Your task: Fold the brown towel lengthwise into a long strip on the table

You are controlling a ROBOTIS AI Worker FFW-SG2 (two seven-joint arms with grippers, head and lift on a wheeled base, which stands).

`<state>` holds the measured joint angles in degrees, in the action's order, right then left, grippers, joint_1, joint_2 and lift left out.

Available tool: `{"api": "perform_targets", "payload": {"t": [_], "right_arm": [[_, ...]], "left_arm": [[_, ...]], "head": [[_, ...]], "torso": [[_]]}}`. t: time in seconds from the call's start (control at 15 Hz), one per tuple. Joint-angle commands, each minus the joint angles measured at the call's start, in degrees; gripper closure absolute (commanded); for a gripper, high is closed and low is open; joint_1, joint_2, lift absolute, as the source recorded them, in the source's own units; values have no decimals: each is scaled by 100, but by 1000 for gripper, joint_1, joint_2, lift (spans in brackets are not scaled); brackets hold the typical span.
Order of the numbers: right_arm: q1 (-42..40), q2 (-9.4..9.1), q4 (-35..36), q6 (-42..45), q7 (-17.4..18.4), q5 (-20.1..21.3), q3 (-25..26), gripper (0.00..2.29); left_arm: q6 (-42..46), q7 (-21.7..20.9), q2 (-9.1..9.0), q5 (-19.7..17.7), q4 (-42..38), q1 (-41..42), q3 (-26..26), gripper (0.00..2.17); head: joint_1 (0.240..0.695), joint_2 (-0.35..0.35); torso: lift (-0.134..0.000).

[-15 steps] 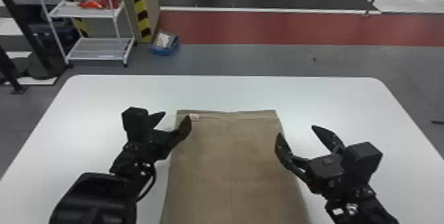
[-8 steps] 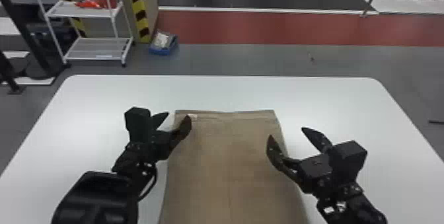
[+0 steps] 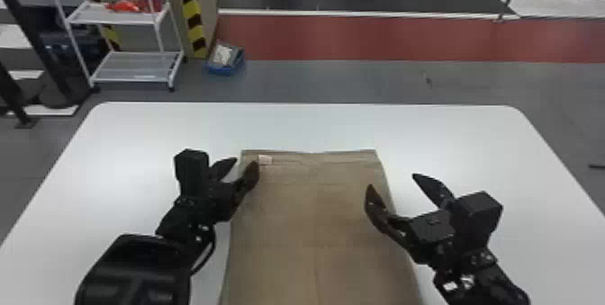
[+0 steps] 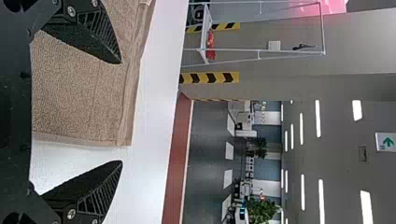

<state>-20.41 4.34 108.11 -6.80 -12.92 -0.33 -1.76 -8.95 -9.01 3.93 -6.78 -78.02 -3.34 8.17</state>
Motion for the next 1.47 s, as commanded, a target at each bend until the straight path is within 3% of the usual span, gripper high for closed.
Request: {"api": "perform_targets", "payload": {"t": [0.0,0.07,0.2,0.47,0.53,0.6,0.67,1.0,1.4], "right_arm": [[-16,5,9,16,0,-3,0,124],[-25,5,9,16,-9,-11,0,124],[-25,5,17,16,-9,-11,0,124],[-42,32,53,16,-9,-11,0,124],[-51,32,61,-2,-9,-11,0,124],[-51,32,79,-2,-9,-11,0,124],[-51,32,79,-2,-9,-11,0,124],[-51,41,88,-2,-9,-29,0,124],[-42,41,79,-37,149,-108,88,124]], "left_arm": [[-33,-13,3,1,-3,0,-8,637],[-33,-13,3,1,-12,0,1,657],[-15,5,3,1,-38,26,-26,1025],[-15,-4,20,10,-135,141,-70,1028],[-15,-4,29,10,-223,185,-70,1123],[-15,5,29,10,-284,237,-96,1511],[-68,5,29,10,-390,281,-114,1561],[-191,66,29,10,-1260,659,-114,1565],[-1087,-145,91,98,-3879,2030,229,1565]], "head": [[695,-35],[695,-35],[695,-35],[695,-33],[695,-33],[695,-31],[695,-29],[695,-28],[695,-68]], "torso": [[-117],[-117],[-117],[-117],[-117],[-117],[-117],[-117],[-117]]}}
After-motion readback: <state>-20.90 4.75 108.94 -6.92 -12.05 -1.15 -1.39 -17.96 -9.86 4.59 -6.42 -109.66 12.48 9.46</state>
